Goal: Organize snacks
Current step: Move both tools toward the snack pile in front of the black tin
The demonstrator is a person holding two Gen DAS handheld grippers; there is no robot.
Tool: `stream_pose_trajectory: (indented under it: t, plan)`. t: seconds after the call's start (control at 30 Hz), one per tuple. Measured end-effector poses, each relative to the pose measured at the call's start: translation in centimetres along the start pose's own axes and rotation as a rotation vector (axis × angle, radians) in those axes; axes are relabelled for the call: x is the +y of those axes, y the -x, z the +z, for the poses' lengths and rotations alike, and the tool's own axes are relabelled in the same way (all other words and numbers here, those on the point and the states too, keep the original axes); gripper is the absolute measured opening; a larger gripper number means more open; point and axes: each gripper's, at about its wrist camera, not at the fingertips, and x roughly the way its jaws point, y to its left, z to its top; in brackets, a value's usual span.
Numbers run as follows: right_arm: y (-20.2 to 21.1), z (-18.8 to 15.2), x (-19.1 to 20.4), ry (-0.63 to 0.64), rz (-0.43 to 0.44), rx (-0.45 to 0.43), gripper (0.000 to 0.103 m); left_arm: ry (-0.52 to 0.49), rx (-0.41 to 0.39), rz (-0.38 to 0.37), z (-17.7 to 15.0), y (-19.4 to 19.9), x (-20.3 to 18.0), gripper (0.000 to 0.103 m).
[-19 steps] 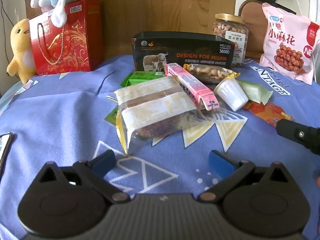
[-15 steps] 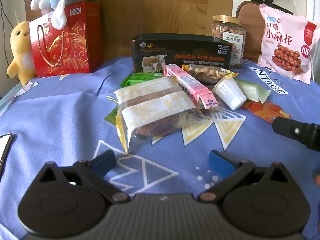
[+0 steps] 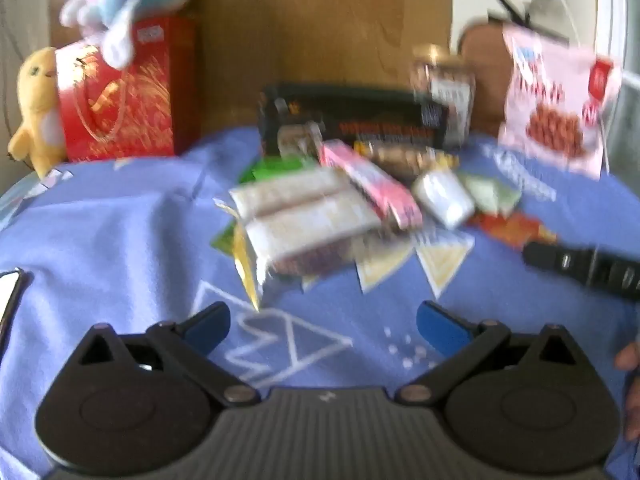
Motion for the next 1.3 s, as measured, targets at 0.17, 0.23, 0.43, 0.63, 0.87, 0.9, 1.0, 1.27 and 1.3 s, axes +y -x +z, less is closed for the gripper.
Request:
stream_pose_trajectory:
  t: [0.17,0.23,0.43,0.63,0.87,0.9,1.0,1.27,1.3]
  plan:
    - [0.3,0.4,0.3,0.015,-0.019,-0.020,0.103,-0.030,-0.203,0.074,0.3,1.9,0.6,0.103]
    - [0.5,0.9,0.6,0.023,-0.020,-0.061,0.103,-0.044,-0.284,0.119,0.4,2.4,0.9,0.103]
    - [1.2,2.3,4.6,0.265,-0.043,-0.358,0.103,-0.067,-0.538,0.217,-0.4,3.5,0.9,0.103]
    - [-0.6,1.2,6.3,0.390,-0.060,-0.430,0.103,-0.026,-0.536,0.210,-0.9,3.4,1.3,0.103]
    - [-0.3,0.7,6.7,0.416,-0.052,-0.467,0.103,-0.024,-0.520,0.221,-1.5,3.2,1.6,0.103]
    - [-0.4,0.7,6.7,0.417,-0.047,-0.462,0.103,-0.026,-0.518,0.222,-1.4,3.2,1.6,0.103]
    - [-0.7,0.8,6.8,0.421,-0.035,-0.434,0.103,-0.026,-0.513,0.235,-1.5,3.1,1.6,0.103]
    - [-0.9,0.6,7.2,0.443,-0.006,-0.413,0.103,-0.051,-0.522,0.236,-1.6,3.3,1.3,0.103]
    - [-1.0,0.6,7.2,0.441,-0.002,-0.409,0.103,-0.051,-0.522,0.235,-1.6,3.4,1.3,0.103]
